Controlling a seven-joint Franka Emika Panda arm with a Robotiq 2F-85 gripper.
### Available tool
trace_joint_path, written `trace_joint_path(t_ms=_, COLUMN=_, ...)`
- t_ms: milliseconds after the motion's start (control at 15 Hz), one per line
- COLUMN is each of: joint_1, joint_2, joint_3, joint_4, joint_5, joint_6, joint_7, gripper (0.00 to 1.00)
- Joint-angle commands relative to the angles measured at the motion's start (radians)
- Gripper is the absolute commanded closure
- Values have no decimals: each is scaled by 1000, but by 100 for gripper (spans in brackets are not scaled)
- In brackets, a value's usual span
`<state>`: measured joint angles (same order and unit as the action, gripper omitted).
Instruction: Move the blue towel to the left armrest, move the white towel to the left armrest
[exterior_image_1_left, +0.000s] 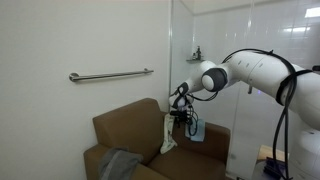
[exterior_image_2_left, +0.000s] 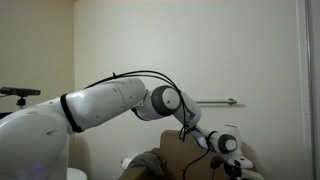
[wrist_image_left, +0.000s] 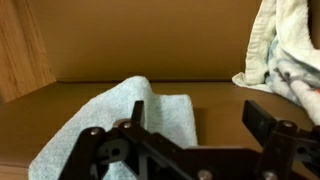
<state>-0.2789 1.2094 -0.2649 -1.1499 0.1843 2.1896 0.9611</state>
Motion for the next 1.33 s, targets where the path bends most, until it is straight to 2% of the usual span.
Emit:
trace_joint_path(t_ms=0, joint_1=-75, joint_2=1, joint_3=5, joint_4=51, joint_5=16, joint_6=-40, joint_7=-10, gripper=0)
trace_joint_path(t_ms=400, joint_1=-133, joint_2=-6, joint_3=55, joint_4=61, joint_5=51, joint_6=-23, joint_7=-33, gripper=0)
trace_joint_path(t_ms=933, joint_1=-103, joint_2=-114, joint_3=38, joint_4=-46, joint_5=36, joint_6=-16, joint_7=-3, gripper=0)
trace_joint_path(t_ms=1267, joint_1=-121, joint_2=-113, joint_3=20, joint_4=-13, joint_5=41, joint_6=-61, joint_7=21, gripper=0)
